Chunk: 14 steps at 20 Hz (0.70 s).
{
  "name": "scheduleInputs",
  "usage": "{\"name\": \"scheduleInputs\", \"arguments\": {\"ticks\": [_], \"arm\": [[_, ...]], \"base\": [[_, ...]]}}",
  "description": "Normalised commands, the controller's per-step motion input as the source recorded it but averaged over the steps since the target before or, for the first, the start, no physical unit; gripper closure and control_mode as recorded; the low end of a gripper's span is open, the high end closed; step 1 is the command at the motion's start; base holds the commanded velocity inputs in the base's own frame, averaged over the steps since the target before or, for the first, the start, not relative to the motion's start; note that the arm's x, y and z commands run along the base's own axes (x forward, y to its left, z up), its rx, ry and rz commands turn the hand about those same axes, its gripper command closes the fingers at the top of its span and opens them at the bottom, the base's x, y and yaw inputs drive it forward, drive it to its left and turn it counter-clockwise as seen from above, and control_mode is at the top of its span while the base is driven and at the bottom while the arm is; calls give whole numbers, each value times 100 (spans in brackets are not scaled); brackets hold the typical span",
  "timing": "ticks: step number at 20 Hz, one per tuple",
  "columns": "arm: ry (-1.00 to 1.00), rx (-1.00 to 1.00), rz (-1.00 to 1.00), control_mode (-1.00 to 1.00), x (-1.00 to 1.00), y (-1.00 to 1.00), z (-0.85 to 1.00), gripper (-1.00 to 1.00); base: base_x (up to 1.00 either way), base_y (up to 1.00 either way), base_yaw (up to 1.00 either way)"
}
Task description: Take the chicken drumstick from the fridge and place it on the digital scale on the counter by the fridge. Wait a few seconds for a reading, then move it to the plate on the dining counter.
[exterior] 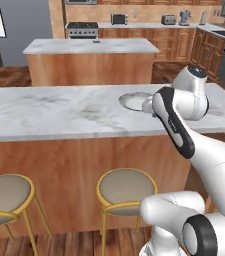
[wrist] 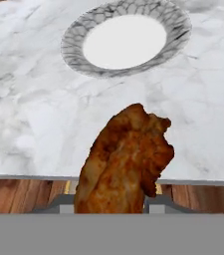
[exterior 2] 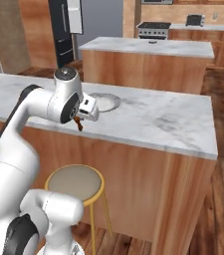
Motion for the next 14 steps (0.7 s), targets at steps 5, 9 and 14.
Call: {"name": "scheduleInputs", "arguments": {"ticks": [5, 9, 14], "arm": [[0, 0, 0, 100, 0, 0, 0, 100], [4, -2, -15, -100, 75, 6, 0, 100], [0, 0, -6, -100, 95, 0, 6, 100]], "base": [[96, 34, -22], [0, 0, 0], [0, 0, 0]]}}
